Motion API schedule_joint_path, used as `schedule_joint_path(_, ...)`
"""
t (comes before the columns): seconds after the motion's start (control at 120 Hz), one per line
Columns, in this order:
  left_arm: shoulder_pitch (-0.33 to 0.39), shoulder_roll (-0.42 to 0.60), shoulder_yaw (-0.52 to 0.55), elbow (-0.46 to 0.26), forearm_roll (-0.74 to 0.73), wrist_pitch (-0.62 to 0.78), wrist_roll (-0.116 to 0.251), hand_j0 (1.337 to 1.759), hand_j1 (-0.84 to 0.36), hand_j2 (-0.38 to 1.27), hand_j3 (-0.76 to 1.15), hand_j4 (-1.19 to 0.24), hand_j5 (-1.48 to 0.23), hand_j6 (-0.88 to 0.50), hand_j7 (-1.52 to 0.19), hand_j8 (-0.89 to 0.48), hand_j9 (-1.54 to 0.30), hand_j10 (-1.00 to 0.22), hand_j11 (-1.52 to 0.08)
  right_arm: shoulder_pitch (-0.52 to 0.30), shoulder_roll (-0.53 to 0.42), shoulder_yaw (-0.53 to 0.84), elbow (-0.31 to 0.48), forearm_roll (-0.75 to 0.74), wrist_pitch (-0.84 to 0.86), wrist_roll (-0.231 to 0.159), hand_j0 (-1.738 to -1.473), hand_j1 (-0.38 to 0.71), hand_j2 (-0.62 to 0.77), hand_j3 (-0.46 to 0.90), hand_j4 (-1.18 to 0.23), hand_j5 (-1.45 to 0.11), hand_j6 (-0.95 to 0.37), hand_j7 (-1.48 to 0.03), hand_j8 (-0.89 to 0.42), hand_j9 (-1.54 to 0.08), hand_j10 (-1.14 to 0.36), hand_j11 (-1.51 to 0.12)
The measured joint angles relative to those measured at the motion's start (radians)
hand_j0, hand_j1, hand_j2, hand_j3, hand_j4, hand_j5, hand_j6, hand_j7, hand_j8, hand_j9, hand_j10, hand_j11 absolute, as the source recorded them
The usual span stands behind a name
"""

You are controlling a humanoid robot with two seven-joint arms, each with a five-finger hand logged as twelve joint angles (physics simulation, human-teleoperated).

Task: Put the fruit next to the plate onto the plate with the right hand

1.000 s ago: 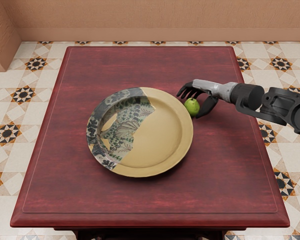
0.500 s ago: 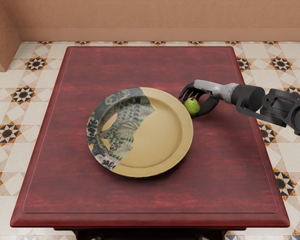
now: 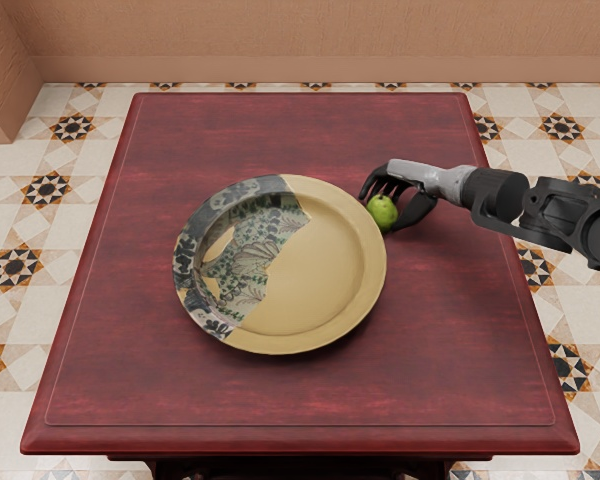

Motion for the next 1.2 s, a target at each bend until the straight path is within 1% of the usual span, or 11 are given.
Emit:
schedule_joint_path(0.15,0.000,0.000,0.000,0.000,0.000,0.000,0.000,1.658,0.33,0.00,0.00,-0.01,-0.02,-0.01,-0.02,-0.01,-0.02,-0.01,-0.02,0.001,0.000,-0.001,-0.001,0.000,0.001,-0.001,-1.657,0.25,0.02,0.00,-0.50,-0.67,-0.46,-0.66,-0.50,-0.67,-0.50,-0.67)
schedule_joint_path(0.342,0.000,0.000,0.000,0.000,0.000,0.000,0.000,1.658,0.33,0.00,0.00,-0.01,-0.02,-0.01,-0.02,-0.01,-0.02,-0.01,-0.02,0.000,0.001,0.000,0.000,0.000,0.000,-0.006,-1.656,0.29,0.11,0.00,-0.54,-0.69,-0.46,-0.70,-0.50,-0.70,-0.54,-0.70)
schedule_joint_path(0.4,0.000,0.000,0.000,0.000,0.000,0.000,0.000,1.658,0.33,0.00,0.00,-0.01,-0.02,-0.01,-0.02,-0.01,-0.02,-0.01,-0.02,-0.002,0.003,0.001,0.000,-0.001,-0.001,-0.008,-1.655,0.28,0.13,0.00,-0.56,-0.69,-0.45,-0.71,-0.50,-0.70,-0.55,-0.70)
schedule_joint_path(0.442,0.000,0.000,0.000,0.000,0.000,0.000,0.000,1.658,0.33,0.00,0.00,-0.01,-0.02,-0.01,-0.02,-0.01,-0.02,-0.01,-0.02,-0.002,0.003,0.001,0.000,-0.001,-0.002,-0.009,-1.655,0.28,0.12,0.00,-0.57,-0.69,-0.44,-0.71,-0.51,-0.71,-0.56,-0.71)
schedule_joint_path(0.508,0.000,0.000,0.000,0.000,0.000,0.000,0.000,1.658,0.33,0.00,0.00,-0.01,-0.02,-0.01,-0.02,-0.01,-0.02,-0.01,-0.02,-0.002,0.004,-0.002,0.000,0.000,-0.003,-0.011,-1.654,0.27,0.09,0.00,-0.59,-0.68,-0.43,-0.72,-0.48,-0.72,-0.57,-0.72)
schedule_joint_path(0.583,0.000,0.000,0.000,0.000,0.000,0.000,0.000,1.658,0.33,0.00,0.00,-0.01,-0.02,-0.01,-0.02,-0.01,-0.02,-0.01,-0.02,0.000,0.005,-0.007,0.001,0.000,-0.003,-0.013,-1.653,0.27,0.08,0.00,-0.60,-0.69,-0.42,-0.74,-0.48,-0.73,-0.58,-0.72)
schedule_joint_path(0.75,0.000,0.000,0.000,0.000,0.000,0.000,0.000,1.658,0.33,0.00,0.00,-0.01,-0.02,-0.01,-0.02,-0.01,-0.02,-0.01,-0.02,0.002,0.005,-0.011,0.001,0.000,-0.004,-0.014,-1.653,0.27,0.10,0.00,-0.63,-0.72,-0.40,-0.77,-0.47,-0.75,-0.61,-0.75)
schedule_joint_path(0.942,0.000,0.000,0.000,0.000,0.000,0.000,0.000,1.658,0.33,0.00,0.00,-0.01,-0.02,-0.01,-0.02,-0.01,-0.02,-0.01,-0.02,0.003,0.005,-0.014,0.001,0.000,-0.005,-0.014,-1.653,0.29,0.14,0.00,-0.61,-0.78,-0.39,-0.80,-0.46,-0.80,-0.62,-0.80)
schedule_joint_path(1.2,0.000,0.000,0.000,0.000,0.000,0.000,0.000,1.658,0.33,0.00,0.00,-0.01,-0.02,-0.01,-0.02,-0.01,-0.02,-0.01,-0.02,0.002,0.005,-0.013,0.001,0.000,-0.008,-0.017,-1.652,0.30,0.18,0.00,-0.61,-0.82,-0.38,-0.84,-0.46,-0.83,-0.66,-0.83)
